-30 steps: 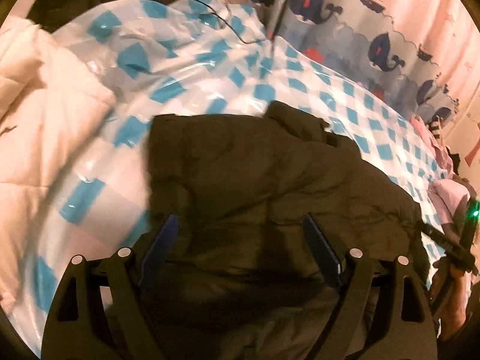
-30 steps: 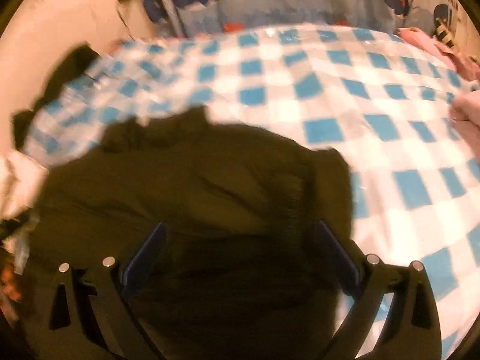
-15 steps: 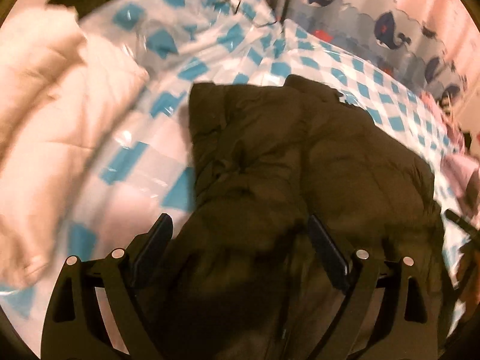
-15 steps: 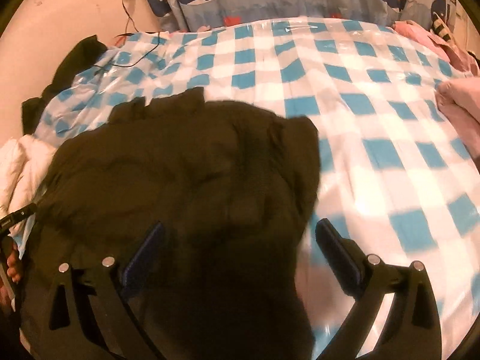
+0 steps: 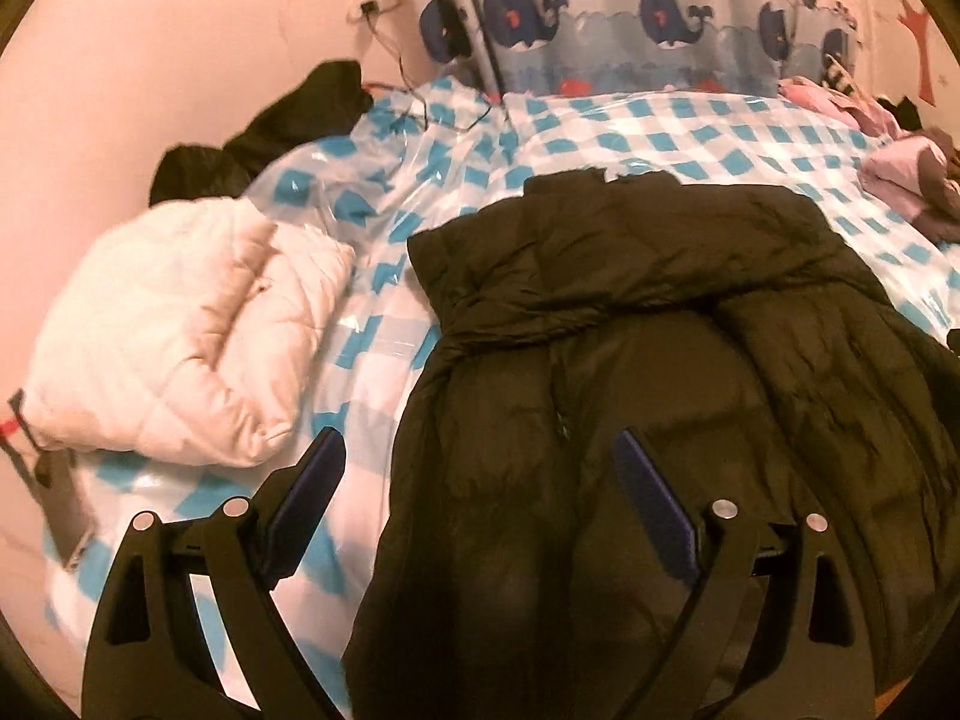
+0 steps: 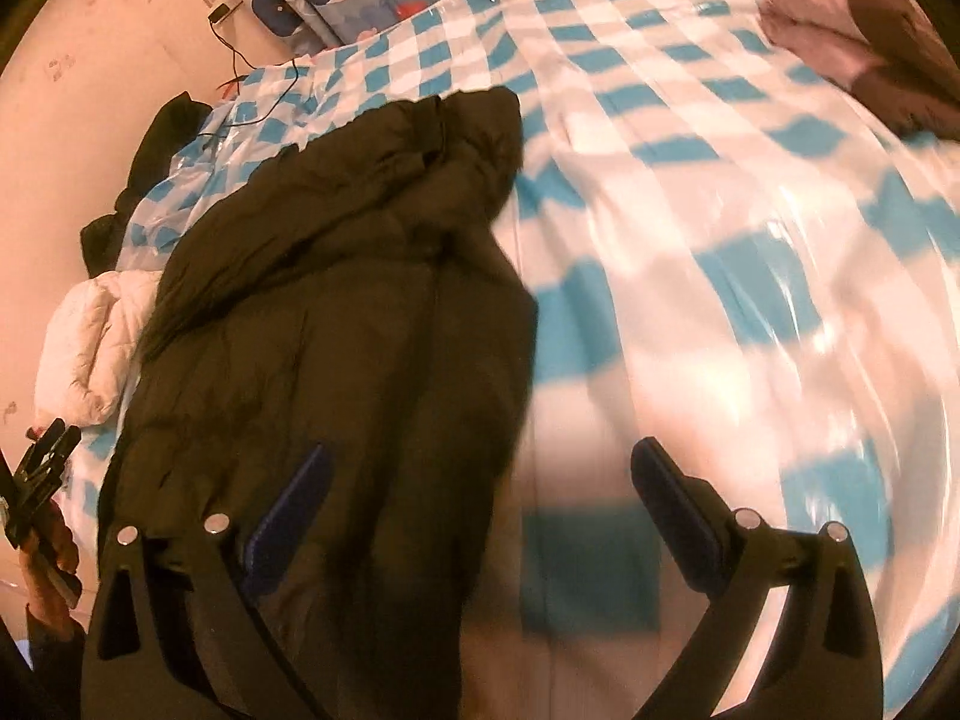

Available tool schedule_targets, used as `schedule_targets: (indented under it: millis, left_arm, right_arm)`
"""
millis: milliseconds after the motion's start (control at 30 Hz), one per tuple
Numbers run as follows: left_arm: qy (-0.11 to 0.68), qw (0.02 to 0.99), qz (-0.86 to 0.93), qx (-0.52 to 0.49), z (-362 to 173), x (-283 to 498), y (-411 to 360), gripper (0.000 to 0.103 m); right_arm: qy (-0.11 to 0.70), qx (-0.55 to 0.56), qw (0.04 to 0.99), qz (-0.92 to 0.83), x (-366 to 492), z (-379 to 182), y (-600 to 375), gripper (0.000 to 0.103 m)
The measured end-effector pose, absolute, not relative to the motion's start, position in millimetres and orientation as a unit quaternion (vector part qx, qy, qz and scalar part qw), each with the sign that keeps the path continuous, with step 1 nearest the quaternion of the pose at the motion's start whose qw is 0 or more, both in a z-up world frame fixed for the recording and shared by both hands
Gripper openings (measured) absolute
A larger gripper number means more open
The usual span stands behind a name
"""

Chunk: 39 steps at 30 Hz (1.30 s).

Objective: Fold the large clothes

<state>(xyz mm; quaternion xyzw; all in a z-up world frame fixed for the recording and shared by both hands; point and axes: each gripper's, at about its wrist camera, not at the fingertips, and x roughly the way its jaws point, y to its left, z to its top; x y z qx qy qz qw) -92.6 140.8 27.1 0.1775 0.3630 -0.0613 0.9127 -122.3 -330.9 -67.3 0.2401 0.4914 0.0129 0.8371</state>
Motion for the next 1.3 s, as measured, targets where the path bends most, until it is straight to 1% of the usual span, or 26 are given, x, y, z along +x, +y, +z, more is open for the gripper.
schedule_targets:
  millis: [433,633,733,833,933,1000,1100,1300]
  left_arm:
    - [0.316,0.921,-0.036,0.225,66.0,-168.0,145.6,0.088]
    - [0.317,0.922,-0.033,0.219,75.1,-187.2,162.2,0.09]
    - [0.351,0.919,-0.059,0.17,72.9,-188.9,180.6,0.091]
    - [0.413,0.903,-0.105,0.051,63.3,-182.3,220.7,0.091]
    - [0.458,0.878,-0.117,-0.076,42.8,-178.5,268.4,0.091]
    - [0.476,0.862,-0.11,-0.138,28.5,-180.0,293.9,0.091]
    - [0.482,0.852,-0.1,-0.179,13.2,-190.8,316.5,0.091]
    - [0.492,0.839,-0.093,-0.212,-7.2,-202.7,337.0,0.092]
  right_arm:
    - [0.499,0.274,0.822,0.026,-184.4,-58.6,-322.4,0.096]
    - [0.492,0.285,0.822,0.028,-203.6,-51.2,-320.4,0.096]
    - [0.485,0.293,0.823,0.027,-215.5,-45.0,-321.1,0.096]
    - [0.477,0.304,0.824,0.028,-228.0,-39.2,-324.0,0.096]
    - [0.468,0.322,0.822,0.031,-243.5,-34.7,-329.0,0.096]
    - [0.463,0.332,0.821,0.03,-256.2,-33.1,-333.2,0.096]
    - [0.46,0.354,0.814,0.031,-271.4,-34.8,-337.8,0.096]
    - [0.461,0.383,0.8,0.035,-291.3,-40.1,-338.3,0.096]
